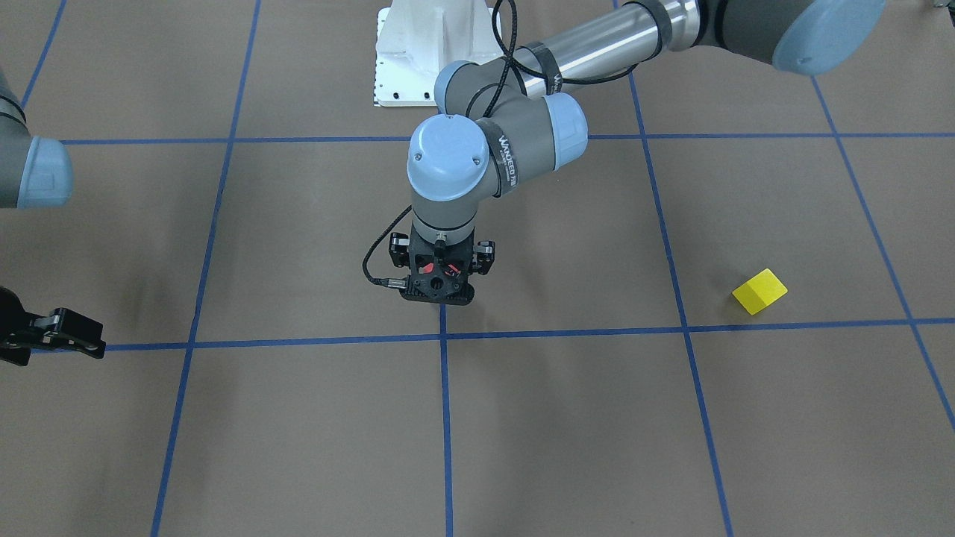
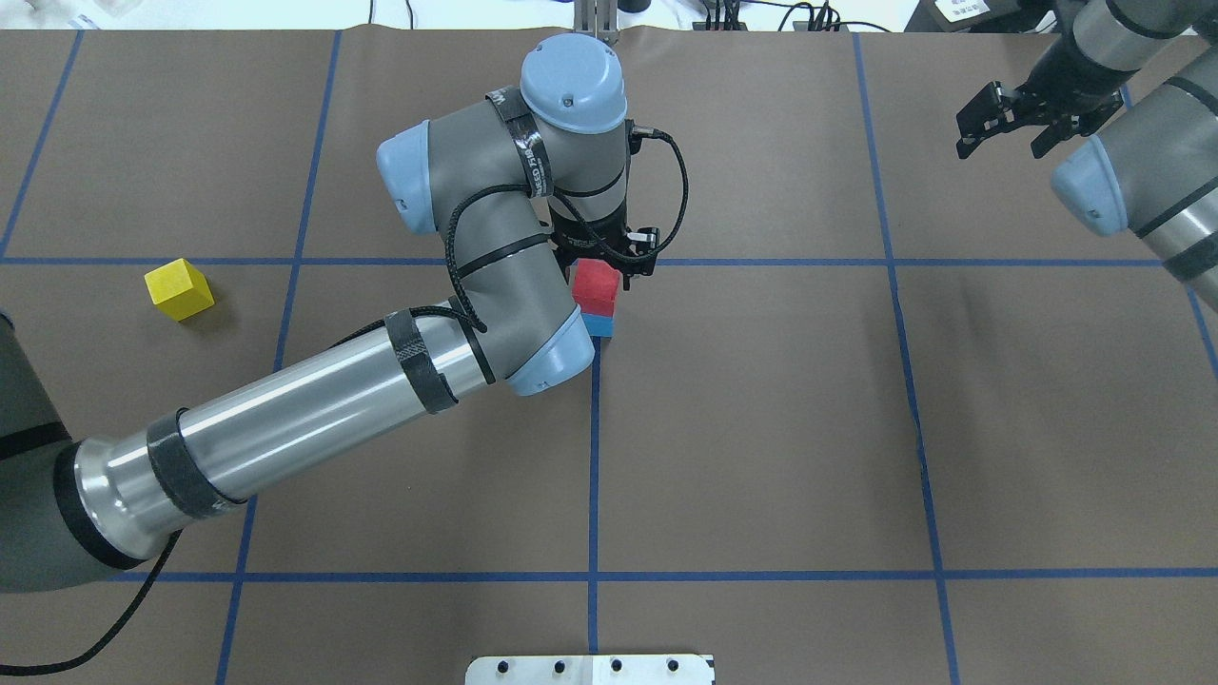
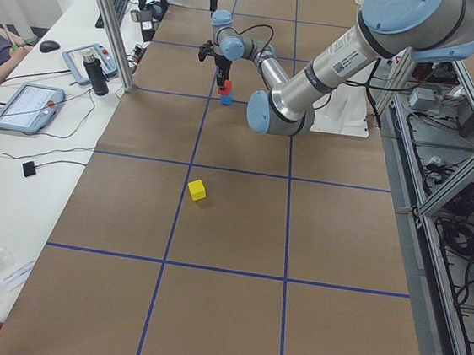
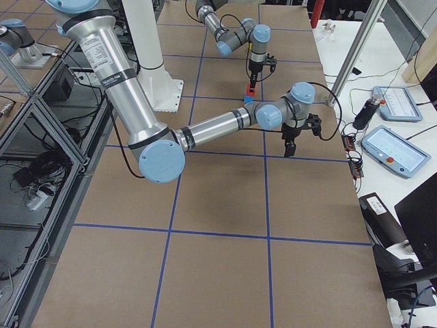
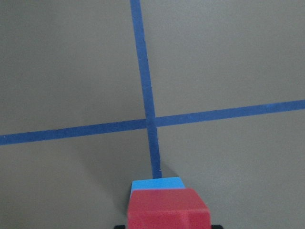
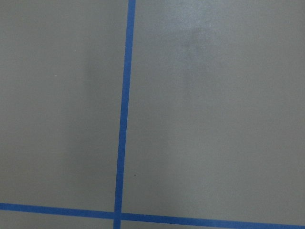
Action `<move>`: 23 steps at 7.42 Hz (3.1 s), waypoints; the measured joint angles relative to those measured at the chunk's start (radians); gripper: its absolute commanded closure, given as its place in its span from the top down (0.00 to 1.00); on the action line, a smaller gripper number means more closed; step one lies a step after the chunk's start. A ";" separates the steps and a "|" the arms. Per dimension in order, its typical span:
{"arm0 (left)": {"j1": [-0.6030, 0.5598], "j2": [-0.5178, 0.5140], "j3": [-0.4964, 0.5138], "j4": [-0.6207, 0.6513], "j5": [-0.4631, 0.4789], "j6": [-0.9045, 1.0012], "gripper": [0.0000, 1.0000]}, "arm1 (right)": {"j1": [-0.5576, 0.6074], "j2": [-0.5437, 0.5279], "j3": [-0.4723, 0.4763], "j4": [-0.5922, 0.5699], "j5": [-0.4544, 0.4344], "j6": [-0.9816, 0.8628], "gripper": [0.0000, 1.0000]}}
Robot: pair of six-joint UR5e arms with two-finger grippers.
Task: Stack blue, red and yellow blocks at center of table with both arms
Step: 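Lower the red cube onto the blue cube and open the left gripper, then raise the left gripper and move it toward the yellow cube, then lower the left gripper onto the yellow cube and grasp it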
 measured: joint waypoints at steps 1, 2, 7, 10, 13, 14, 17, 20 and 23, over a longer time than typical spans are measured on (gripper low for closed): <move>0.000 0.001 0.000 -0.001 0.000 -0.004 1.00 | 0.000 0.000 -0.001 0.000 0.000 0.000 0.99; 0.000 0.001 -0.001 -0.001 0.000 -0.006 1.00 | 0.001 -0.001 -0.001 0.000 -0.001 0.000 0.99; -0.117 0.120 -0.337 0.173 -0.031 -0.006 1.00 | 0.004 0.001 0.001 0.001 0.002 -0.001 0.99; -0.314 0.465 -0.572 0.194 -0.081 0.083 1.00 | 0.010 0.002 0.000 0.001 0.001 -0.001 0.99; -0.429 0.698 -0.578 0.146 -0.084 0.156 1.00 | 0.010 -0.002 0.002 0.003 -0.005 0.000 0.99; -0.435 0.728 -0.538 0.081 -0.081 0.072 1.00 | 0.010 -0.002 0.002 0.003 -0.007 0.000 0.99; -0.427 0.754 -0.303 -0.298 -0.039 -0.174 1.00 | 0.008 0.000 0.001 0.003 -0.010 0.000 0.99; -0.420 0.762 -0.275 -0.361 -0.035 -0.195 1.00 | 0.007 0.002 -0.002 0.002 -0.010 -0.003 0.99; -0.373 0.803 -0.293 -0.364 -0.027 -0.198 1.00 | 0.007 0.002 -0.002 0.002 -0.010 -0.005 0.99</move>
